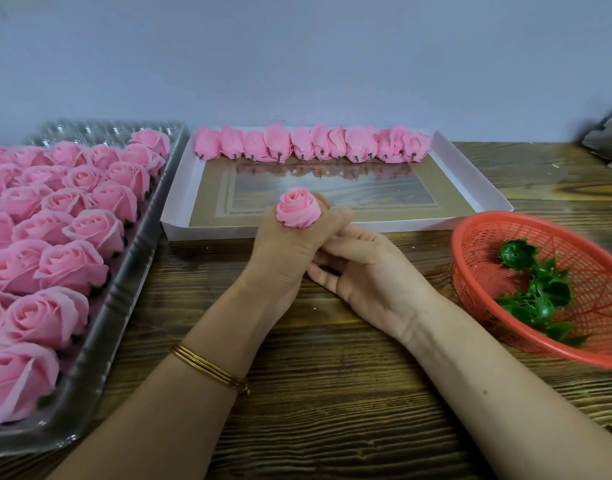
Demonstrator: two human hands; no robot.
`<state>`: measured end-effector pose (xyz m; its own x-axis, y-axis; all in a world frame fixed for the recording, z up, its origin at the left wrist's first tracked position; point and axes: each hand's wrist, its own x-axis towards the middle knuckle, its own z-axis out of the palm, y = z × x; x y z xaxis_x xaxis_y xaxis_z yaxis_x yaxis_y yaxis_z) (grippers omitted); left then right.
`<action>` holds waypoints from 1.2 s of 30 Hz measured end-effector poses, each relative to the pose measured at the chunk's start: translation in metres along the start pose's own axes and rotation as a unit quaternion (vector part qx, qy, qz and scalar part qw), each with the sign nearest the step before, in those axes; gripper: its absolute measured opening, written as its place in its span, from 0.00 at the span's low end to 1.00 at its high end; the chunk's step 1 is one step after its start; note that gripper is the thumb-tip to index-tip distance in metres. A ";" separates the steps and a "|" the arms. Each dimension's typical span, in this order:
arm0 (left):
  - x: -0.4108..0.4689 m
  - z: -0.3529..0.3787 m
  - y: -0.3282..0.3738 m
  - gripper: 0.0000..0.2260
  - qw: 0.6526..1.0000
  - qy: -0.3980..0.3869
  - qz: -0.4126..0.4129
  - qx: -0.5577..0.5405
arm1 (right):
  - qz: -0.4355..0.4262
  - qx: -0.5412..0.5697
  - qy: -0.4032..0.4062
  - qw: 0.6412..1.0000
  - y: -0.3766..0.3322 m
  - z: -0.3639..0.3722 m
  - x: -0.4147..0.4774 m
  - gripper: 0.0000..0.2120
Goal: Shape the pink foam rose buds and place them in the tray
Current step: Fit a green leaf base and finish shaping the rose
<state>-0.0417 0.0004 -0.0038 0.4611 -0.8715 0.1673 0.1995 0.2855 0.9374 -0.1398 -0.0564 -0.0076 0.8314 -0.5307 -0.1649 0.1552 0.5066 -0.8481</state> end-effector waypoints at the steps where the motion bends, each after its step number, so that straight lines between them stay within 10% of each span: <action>1: 0.000 0.000 0.000 0.12 1.000 0.000 -0.004 -0.004 | 0.004 0.010 -0.005 1.000 0.000 0.000 0.000 0.11; 26: -0.001 0.002 -0.003 0.08 0.999 -0.002 0.001 0.046 | -0.005 0.045 -0.023 0.999 -0.001 -0.004 0.000 0.28; 36: 0.000 0.003 -0.003 0.06 0.997 0.007 0.022 0.072 | -0.022 0.054 -0.030 0.998 -0.001 -0.002 -0.001 0.20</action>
<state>-0.0449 -0.0016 -0.0059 0.4792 -0.8532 0.2059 0.0531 0.2623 0.9635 -0.1414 -0.0579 -0.0075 0.8529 -0.5133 -0.0951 0.2463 0.5563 -0.7936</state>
